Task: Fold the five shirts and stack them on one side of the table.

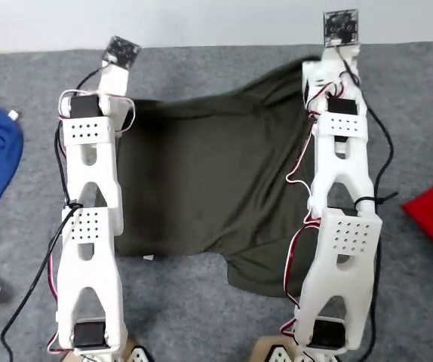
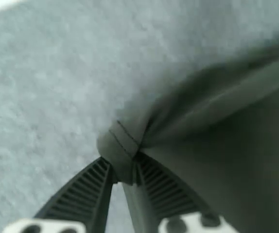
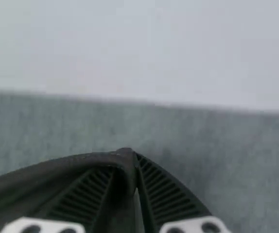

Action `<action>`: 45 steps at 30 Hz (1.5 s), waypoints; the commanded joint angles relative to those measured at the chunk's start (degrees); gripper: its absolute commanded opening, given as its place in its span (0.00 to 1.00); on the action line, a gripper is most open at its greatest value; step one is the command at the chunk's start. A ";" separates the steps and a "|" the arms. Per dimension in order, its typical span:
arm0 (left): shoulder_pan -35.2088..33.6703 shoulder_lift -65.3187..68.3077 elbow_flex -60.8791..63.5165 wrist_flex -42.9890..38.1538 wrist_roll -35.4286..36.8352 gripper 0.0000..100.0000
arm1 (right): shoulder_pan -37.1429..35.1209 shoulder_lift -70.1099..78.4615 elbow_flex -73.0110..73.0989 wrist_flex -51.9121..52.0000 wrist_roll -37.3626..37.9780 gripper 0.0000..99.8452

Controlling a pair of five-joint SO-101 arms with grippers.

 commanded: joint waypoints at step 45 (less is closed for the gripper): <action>1.05 -45.36 60.53 12.31 -46.59 0.00 | -3.21 -38.46 8.35 73.89 4.84 0.01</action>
